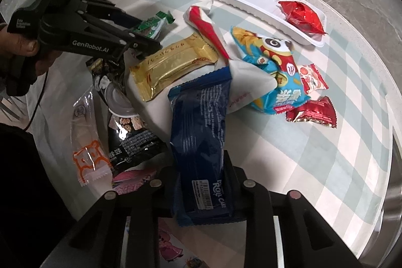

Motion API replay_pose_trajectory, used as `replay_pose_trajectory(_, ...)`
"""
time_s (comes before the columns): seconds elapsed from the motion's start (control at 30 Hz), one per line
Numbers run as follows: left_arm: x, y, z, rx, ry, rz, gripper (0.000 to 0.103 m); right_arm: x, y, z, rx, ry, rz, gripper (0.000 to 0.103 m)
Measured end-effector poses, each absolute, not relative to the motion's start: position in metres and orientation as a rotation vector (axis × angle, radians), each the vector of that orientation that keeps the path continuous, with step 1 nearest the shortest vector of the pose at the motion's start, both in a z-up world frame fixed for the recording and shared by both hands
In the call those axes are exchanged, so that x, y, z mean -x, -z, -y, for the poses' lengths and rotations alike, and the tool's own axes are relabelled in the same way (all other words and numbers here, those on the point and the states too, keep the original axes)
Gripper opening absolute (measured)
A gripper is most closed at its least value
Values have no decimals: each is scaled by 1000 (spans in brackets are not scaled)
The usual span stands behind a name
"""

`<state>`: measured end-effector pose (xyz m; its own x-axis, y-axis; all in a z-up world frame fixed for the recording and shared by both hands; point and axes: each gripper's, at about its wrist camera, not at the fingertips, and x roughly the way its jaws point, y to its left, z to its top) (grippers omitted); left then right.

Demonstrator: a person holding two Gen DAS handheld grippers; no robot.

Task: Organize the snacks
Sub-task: 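Grasp the green packet with the left tool while the right tool grasps the blue Roll Cake packet, then carry both packets to the white tray and release them inside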

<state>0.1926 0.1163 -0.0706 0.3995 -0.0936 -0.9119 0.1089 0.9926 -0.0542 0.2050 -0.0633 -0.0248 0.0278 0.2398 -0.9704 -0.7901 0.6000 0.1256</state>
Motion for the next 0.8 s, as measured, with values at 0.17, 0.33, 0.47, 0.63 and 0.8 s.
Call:
replay_pose_trajectory(0.17,-189,69,-120,1,147,-1153,32,-206,14,67,500,-861,-1300,29)
replay_pose_trajectory(0.33,-182,64,-126,35,168,-1147,32,-208,2,69,457,-886,-1299,29)
replay_pose_trajectory(0.47,-178,55,-135,75,180,-1136,32,-212,-8,71,394,-909,-1297,29)
replay_pose_trajectory(0.63,-181,40,-149,124,189,-1110,32,-227,-21,72,299,-916,-1292,29)
replay_pose_trajectory(0.8,-195,26,-159,168,198,-1082,32,-250,-29,72,188,-909,-1296,29)
